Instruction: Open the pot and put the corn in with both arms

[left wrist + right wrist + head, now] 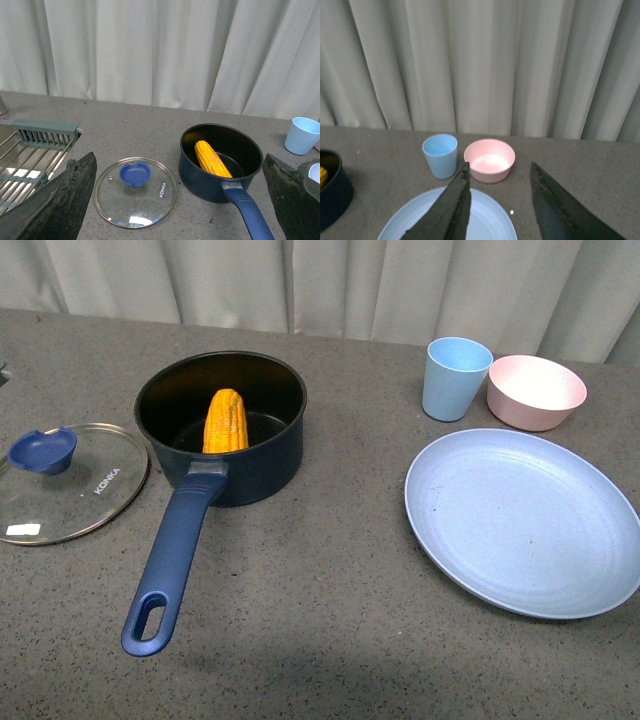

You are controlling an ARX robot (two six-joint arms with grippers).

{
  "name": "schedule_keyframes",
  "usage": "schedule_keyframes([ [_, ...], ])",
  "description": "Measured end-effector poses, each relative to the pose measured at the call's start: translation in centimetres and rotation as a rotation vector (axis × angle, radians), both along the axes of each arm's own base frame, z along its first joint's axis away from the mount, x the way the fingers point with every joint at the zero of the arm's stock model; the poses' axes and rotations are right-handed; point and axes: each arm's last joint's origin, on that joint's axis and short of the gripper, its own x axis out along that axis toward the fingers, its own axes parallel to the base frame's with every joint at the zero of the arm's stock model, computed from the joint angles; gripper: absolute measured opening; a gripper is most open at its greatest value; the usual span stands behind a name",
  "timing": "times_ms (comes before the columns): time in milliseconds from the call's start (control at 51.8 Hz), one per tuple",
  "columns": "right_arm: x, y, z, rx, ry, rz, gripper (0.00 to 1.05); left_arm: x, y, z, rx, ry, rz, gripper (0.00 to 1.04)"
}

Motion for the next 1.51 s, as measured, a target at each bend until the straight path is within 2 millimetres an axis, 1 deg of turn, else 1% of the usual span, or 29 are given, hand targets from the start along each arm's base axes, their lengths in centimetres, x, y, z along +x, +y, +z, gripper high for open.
schedule_keyframes([
  [19, -0.1, -0.1, -0.1, 0.0, 0.003, -0.004, 0.21, 0.0, 0.0, 0.0, 0.0, 0.0, 0.0, 0.98],
  [135, -0.9, -0.2, 0.0, -0.001, -0.002, -0.007, 0.01, 0.0, 0.0, 0.0, 0.0, 0.0, 0.0, 0.98],
  [154, -1.0, -0.2, 0.0, -0.004, -0.003, -0.007, 0.01, 0.0, 0.0, 0.0, 0.0, 0.0, 0.0, 0.98],
  [791, -3.8, -0.2, 0.6, -0.003, -0.024, -0.005, 0.01, 0.0, 0.0, 0.0, 0.0, 0.0, 0.0, 0.98],
  [1505, -5.5, -0.2, 0.7, -0.003, -0.03, -0.004, 0.01, 0.0, 0.0, 0.0, 0.0, 0.0, 0.0, 0.98],
])
